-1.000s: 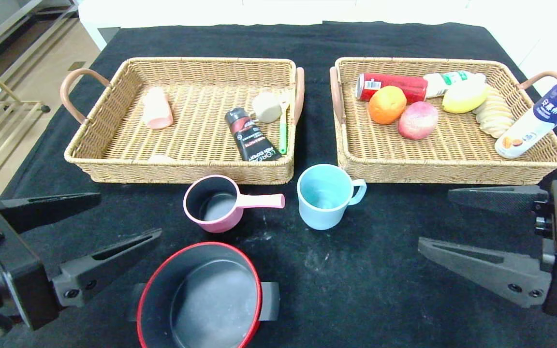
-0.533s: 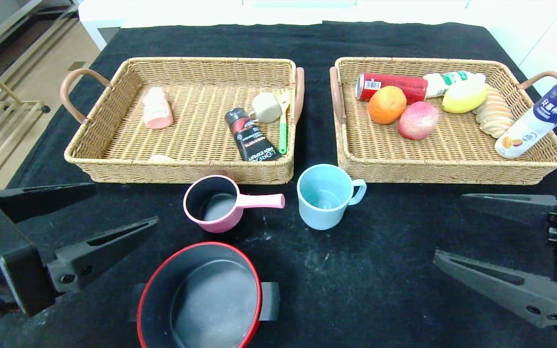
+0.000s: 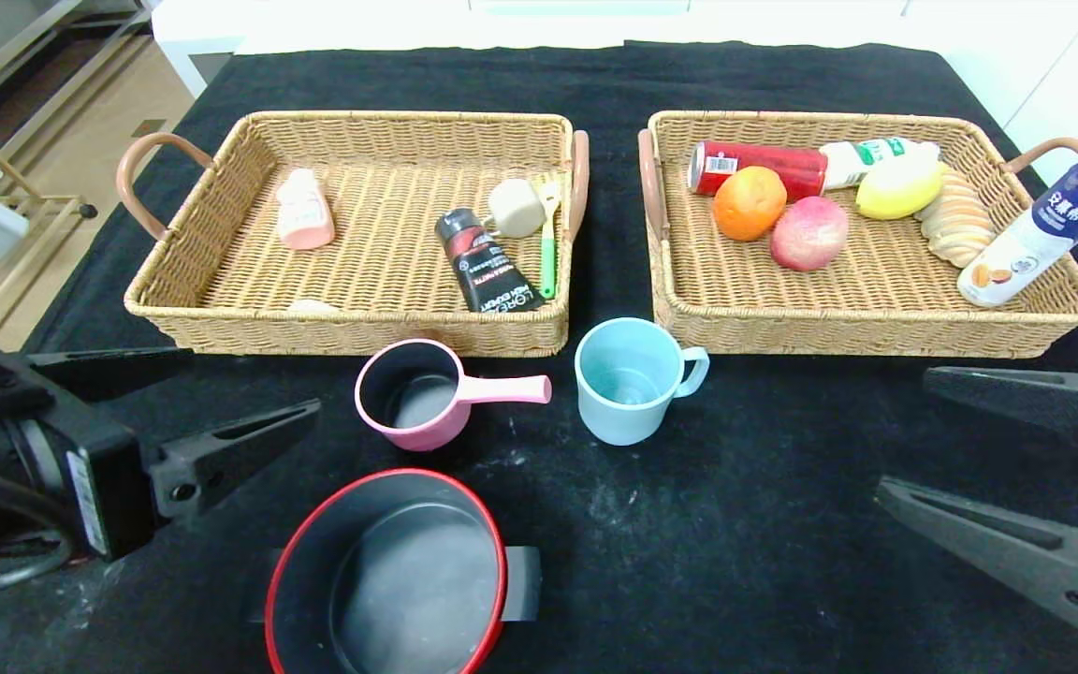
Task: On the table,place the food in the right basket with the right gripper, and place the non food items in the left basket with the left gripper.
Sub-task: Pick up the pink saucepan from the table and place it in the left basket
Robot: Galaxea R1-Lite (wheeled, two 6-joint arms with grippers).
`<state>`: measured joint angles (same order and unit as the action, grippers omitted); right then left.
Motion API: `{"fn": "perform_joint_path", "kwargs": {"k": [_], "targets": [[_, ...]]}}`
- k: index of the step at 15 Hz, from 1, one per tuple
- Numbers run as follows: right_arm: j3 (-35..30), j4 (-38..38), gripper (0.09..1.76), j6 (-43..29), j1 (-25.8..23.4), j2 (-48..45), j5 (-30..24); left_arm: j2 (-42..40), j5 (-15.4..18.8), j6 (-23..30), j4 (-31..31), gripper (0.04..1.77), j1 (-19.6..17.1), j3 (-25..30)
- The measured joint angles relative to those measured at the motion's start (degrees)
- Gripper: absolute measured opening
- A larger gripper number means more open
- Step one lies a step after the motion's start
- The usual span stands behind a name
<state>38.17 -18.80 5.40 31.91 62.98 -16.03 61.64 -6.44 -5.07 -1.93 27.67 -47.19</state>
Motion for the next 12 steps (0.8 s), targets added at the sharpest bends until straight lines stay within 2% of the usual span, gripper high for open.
{"fn": "perform_joint_path", "kwargs": {"k": [2,6,8,12], "targets": [[-0.02,0.01,1.7,0.0,-0.06,-1.16,-0.09,2.41,-3.16,1.72,4.97,1.72,-0.17,-3.74],[-0.02,0.01,1.7,0.0,-0.09,-1.9,0.02,10.13,-6.27,11.76,16.2,1.72,-0.04,-14.45],[-0.02,0.01,1.7,0.0,-0.11,-1.93,0.1,14.63,-8.11,15.43,19.9,1.72,-0.04,-18.46],[0.11,0.01,1.7,-0.09,-0.2,-2.04,0.13,23.37,-10.73,17.86,21.21,1.72,-1.52,-23.95]]}}
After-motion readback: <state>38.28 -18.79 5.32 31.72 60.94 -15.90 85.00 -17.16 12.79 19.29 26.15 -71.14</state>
